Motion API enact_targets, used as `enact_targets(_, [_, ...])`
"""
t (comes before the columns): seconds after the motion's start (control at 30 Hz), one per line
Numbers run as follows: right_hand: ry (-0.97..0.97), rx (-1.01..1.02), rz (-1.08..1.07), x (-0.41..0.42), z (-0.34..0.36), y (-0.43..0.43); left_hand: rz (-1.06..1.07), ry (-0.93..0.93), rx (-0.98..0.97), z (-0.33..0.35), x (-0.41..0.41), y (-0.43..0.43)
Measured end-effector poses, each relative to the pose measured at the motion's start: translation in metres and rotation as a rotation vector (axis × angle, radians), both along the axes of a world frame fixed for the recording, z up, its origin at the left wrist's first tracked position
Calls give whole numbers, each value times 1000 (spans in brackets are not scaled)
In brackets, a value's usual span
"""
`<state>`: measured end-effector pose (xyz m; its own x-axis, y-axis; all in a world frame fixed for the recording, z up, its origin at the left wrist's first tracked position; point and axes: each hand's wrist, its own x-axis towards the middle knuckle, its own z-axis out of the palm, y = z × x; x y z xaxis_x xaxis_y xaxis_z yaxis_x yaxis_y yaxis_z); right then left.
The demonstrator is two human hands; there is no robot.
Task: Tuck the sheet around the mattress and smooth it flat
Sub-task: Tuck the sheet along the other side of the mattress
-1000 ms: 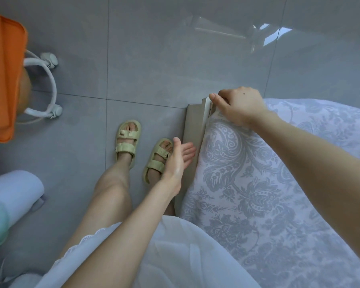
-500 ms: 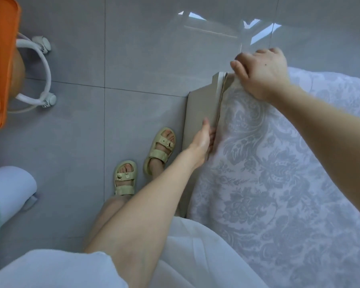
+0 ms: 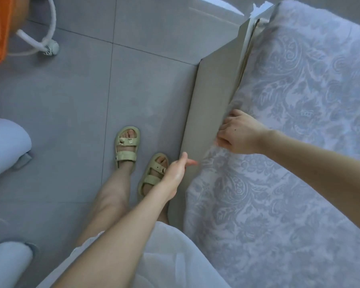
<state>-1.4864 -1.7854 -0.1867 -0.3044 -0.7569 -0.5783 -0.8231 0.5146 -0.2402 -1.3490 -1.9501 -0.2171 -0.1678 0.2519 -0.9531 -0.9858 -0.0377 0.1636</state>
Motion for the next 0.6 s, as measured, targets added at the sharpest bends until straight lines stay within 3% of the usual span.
enact_targets(0.17, [-57,341,218,16,-11,-21,80,29,-19,-8,39,6])
enact_targets(0.3, [-122,533,176,31,-14,-32,184,68,-7,-3,59,15])
enact_targets(0.43, [-138,701,160,32,-1,-36,247,69,194,12,65,35])
enact_targets(0.6, [-219,740,69,27,15,-30,233,-49,462,18,51,77])
